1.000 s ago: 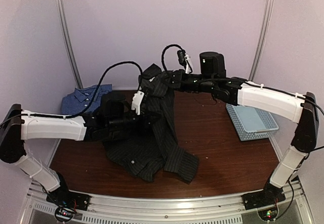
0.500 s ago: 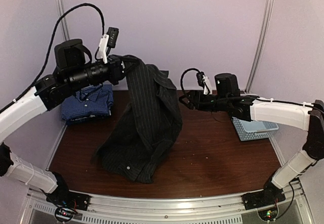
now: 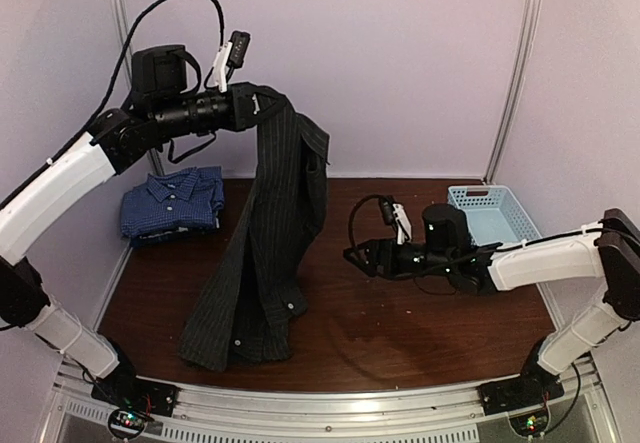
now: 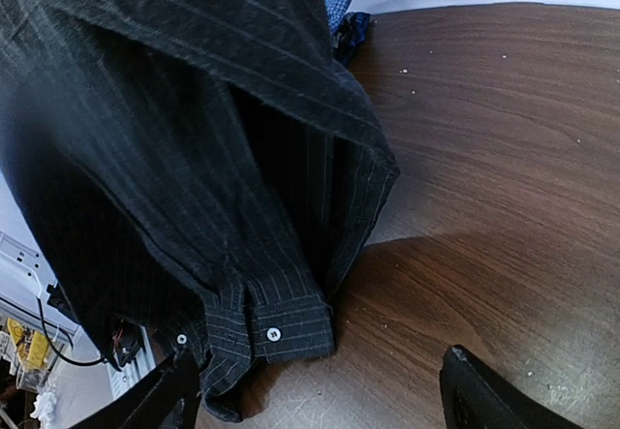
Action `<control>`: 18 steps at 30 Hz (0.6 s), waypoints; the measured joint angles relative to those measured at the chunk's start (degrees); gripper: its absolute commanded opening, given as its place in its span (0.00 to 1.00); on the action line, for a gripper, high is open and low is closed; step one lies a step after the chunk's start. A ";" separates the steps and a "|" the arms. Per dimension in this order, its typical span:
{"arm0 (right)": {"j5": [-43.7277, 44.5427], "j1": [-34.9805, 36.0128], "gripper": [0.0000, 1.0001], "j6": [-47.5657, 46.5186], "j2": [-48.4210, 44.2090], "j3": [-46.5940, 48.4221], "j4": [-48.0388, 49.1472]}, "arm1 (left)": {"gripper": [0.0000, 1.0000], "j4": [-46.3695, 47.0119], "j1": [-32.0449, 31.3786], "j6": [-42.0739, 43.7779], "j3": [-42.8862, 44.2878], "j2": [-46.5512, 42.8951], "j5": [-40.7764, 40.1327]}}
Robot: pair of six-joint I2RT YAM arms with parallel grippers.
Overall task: Fold and stack the long sleeve shirts
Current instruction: Pass from the left arm to the right
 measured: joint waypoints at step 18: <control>3.19 0.98 0.86 -11.98 1.42 13.94 -5.03 | 0.00 0.09 0.13 -3.98 0.66 2.67 7.69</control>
